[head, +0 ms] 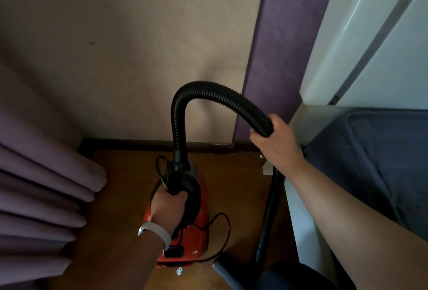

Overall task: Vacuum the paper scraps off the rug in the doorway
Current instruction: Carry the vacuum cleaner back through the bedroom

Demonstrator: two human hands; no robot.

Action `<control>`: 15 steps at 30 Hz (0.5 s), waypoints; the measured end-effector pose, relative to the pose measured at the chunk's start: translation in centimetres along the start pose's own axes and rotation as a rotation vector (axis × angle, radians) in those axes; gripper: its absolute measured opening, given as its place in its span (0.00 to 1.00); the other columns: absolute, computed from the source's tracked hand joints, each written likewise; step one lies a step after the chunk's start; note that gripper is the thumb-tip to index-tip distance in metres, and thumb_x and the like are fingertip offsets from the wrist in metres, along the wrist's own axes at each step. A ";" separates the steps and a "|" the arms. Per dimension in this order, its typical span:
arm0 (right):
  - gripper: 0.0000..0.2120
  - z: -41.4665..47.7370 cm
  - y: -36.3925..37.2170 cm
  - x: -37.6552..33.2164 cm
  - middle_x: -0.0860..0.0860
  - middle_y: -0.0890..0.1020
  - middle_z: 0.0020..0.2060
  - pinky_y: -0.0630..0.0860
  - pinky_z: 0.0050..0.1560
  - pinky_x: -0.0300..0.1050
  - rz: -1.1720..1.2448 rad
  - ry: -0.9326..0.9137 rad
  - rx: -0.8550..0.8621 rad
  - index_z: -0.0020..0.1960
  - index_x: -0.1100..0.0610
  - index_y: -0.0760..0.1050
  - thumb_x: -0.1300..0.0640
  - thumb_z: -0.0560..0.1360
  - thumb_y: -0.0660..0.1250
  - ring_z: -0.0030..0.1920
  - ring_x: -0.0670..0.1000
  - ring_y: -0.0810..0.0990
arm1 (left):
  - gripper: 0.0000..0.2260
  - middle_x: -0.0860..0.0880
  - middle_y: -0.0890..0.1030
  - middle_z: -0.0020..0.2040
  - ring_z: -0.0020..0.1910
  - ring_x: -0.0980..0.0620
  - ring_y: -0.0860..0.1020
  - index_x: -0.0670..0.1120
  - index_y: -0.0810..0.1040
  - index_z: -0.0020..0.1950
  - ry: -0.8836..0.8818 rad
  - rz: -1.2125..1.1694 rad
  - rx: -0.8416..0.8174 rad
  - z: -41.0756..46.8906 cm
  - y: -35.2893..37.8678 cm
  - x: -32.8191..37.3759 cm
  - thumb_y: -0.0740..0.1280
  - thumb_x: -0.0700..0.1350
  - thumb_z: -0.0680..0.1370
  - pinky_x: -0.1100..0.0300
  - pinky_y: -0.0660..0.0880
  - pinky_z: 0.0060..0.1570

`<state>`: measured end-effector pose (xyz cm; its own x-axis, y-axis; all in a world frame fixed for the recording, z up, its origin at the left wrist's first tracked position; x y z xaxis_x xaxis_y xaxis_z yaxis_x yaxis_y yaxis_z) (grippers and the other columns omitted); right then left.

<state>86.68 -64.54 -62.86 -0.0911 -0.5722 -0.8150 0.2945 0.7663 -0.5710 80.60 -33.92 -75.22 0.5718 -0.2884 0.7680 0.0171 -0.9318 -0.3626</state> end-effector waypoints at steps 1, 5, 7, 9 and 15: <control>0.09 0.2 0.7 0.5 0.46 0.78 0.37 0.79 0.37 0.48 0.001 0.003 -0.013 0.50 0.53 0.75 0.53 0.73 0.73 0.38 0.46 0.79 | 0.10 0.42 0.83 0.41 0.44 0.36 0.82 0.51 0.76 0.53 -0.011 -0.005 -0.003 0.2 0.4 -0.6 0.66 0.37 0.76 0.41 0.81 0.42; 0.09 0.5 2.8 2.6 0.45 0.77 0.37 0.75 0.33 0.38 0.030 0.030 -0.011 0.48 0.54 0.75 0.54 0.73 0.73 0.36 0.42 0.77 | 0.12 0.44 0.83 0.39 0.41 0.37 0.83 0.50 0.76 0.56 -0.022 0.006 -0.032 0.7 2.3 -3.1 0.66 0.37 0.75 0.42 0.81 0.38; 0.09 0.3 3.6 3.5 0.45 0.77 0.37 0.71 0.30 0.31 0.047 0.040 -0.018 0.49 0.54 0.74 0.54 0.74 0.73 0.35 0.40 0.76 | 0.12 0.44 0.84 0.39 0.40 0.38 0.83 0.50 0.76 0.56 -0.026 0.003 -0.044 0.8 2.9 -4.0 0.66 0.37 0.75 0.45 0.81 0.37; 0.09 0.0 4.3 4.4 0.44 0.77 0.38 0.71 0.30 0.29 0.046 0.057 -0.036 0.51 0.53 0.74 0.54 0.75 0.72 0.36 0.40 0.77 | 0.11 0.45 0.83 0.39 0.40 0.39 0.83 0.52 0.75 0.53 -0.033 0.002 -0.037 1.0 3.2 -4.6 0.66 0.37 0.76 0.47 0.81 0.37; 0.13 -0.3 5.9 6.2 0.43 0.78 0.42 0.72 0.37 0.33 0.022 0.073 -0.072 0.55 0.52 0.74 0.53 0.74 0.73 0.43 0.41 0.78 | 0.11 0.45 0.83 0.40 0.38 0.41 0.83 0.52 0.75 0.52 -0.043 0.003 -0.003 1.6 3.0 -6.2 0.66 0.37 0.75 0.49 0.80 0.34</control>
<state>87.54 -63.54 -71.32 -0.1555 -0.5345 -0.8308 0.2279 0.7989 -0.5566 78.38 -34.59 -81.91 0.6066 -0.2810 0.7437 0.0133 -0.9317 -0.3629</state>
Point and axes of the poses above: each hand's wrist, its own z-axis towards the middle knuckle, its own y-axis out of the palm, x = y × z, the point moved 10 cm from there along z, towards the middle knuckle
